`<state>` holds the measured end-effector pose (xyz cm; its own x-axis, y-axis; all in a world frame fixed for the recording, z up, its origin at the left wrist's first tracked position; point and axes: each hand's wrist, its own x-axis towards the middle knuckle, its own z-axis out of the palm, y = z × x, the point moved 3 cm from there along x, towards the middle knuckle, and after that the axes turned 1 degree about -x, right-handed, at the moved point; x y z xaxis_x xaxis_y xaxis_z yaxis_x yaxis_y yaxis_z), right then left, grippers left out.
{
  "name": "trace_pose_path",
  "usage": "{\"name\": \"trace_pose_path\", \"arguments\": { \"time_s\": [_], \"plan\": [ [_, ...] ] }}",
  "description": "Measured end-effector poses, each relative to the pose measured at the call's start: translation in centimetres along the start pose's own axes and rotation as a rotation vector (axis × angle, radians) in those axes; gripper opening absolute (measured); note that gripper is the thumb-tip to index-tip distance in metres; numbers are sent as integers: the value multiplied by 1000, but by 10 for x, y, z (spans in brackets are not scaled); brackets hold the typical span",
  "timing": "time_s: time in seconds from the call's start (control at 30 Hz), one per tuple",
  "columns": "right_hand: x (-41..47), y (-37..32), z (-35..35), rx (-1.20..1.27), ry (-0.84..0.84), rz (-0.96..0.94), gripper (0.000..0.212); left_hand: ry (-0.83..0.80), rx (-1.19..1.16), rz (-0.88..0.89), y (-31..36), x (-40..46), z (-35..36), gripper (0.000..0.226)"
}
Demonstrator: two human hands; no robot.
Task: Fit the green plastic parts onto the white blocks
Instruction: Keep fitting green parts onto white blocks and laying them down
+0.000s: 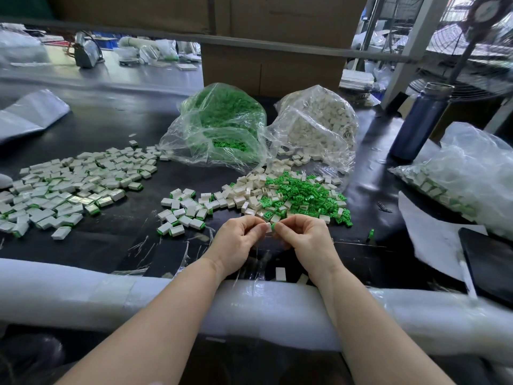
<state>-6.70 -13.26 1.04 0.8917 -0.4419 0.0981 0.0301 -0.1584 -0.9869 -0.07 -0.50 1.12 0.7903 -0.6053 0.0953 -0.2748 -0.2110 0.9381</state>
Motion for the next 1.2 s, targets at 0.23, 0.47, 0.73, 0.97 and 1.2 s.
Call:
{"name": "trace_pose_path", "arguments": {
  "time_s": [0.23, 0.47, 0.73, 0.97, 1.2],
  "plan": [
    [1, 2, 1, -88, -38, 24, 18, -69, 80, -4, -1, -2, 1, 18],
    [0, 2, 0, -172, -86, 33, 23, -93, 164, 10, -3, -1, 1, 15],
    [-1, -1, 1, -262, -118, 37, 25, -113, 254, 19, -1, -2, 1, 17],
    [-2, 0, 1, -295, -130, 28, 23, -113, 298, 13, -2, -2, 2, 13],
    [-1, -3, 3, -181, -22, -16, 15, -27, 253, 63, -1, -2, 4, 16]
  ]
}}
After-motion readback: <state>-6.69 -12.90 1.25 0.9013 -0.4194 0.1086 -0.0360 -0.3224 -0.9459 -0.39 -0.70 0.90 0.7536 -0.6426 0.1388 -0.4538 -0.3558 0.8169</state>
